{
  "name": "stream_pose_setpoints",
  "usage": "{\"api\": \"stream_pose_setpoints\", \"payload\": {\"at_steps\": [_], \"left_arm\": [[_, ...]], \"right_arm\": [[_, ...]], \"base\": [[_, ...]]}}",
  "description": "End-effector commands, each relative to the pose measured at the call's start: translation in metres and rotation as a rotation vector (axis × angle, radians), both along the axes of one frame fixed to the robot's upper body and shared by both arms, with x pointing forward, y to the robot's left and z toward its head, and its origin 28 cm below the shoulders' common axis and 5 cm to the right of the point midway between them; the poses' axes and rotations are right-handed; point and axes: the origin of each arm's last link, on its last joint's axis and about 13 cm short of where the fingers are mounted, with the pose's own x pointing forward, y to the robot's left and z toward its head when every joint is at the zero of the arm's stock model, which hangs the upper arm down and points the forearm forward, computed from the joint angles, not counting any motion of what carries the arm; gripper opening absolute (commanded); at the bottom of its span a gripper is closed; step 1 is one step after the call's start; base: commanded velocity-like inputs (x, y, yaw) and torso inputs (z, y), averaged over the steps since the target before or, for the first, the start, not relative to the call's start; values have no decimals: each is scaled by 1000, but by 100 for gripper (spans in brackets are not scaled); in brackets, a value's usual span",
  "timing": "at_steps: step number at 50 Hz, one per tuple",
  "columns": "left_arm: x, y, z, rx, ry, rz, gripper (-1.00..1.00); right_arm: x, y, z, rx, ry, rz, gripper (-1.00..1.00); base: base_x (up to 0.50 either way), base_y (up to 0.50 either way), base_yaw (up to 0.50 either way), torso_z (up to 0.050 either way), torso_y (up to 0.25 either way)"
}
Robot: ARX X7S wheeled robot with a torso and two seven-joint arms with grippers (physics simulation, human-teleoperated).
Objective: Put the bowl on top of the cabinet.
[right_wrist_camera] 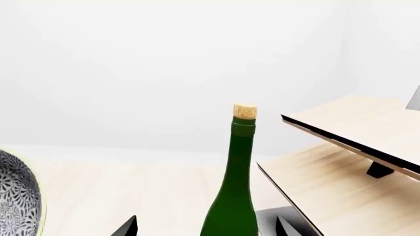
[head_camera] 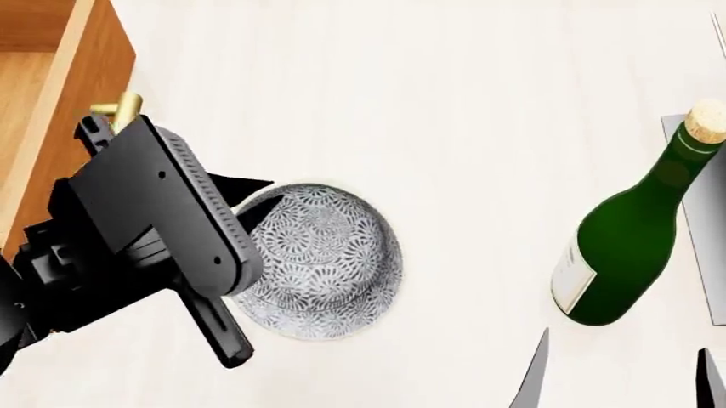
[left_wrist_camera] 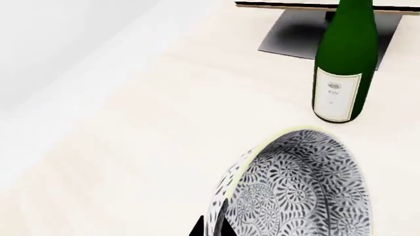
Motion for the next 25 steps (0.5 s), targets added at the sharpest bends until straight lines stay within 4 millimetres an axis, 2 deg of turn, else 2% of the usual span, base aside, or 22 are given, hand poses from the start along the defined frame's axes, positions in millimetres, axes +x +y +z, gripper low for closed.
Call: {"api": "stream_pose_setpoints", "payload": {"at_steps": [1, 5, 7, 15, 25], "left_arm": [[-4, 11, 61, -140, -163, 102, -100], [-1, 17, 78, -184, -203, 146, -100], [2, 23, 95, -242, -233, 180, -100], [10, 42, 140, -417, -284, 309, -100], [19, 75, 184, -697, -273, 524, -100]], "right_arm": [[0, -1, 0, 0, -1, 2, 100], [0, 0, 0, -2, 0, 4, 100], [0, 0, 0, -3, 1, 6, 100], [0, 0, -1, -4, 2, 7, 100], [0, 2, -1, -6, 3, 7, 100]], "base": [[0, 0, 0, 0, 0], [0, 0, 0, 0, 0], [0, 0, 0, 0, 0], [0, 0, 0, 0, 0], [0, 0, 0, 0, 0]]}}
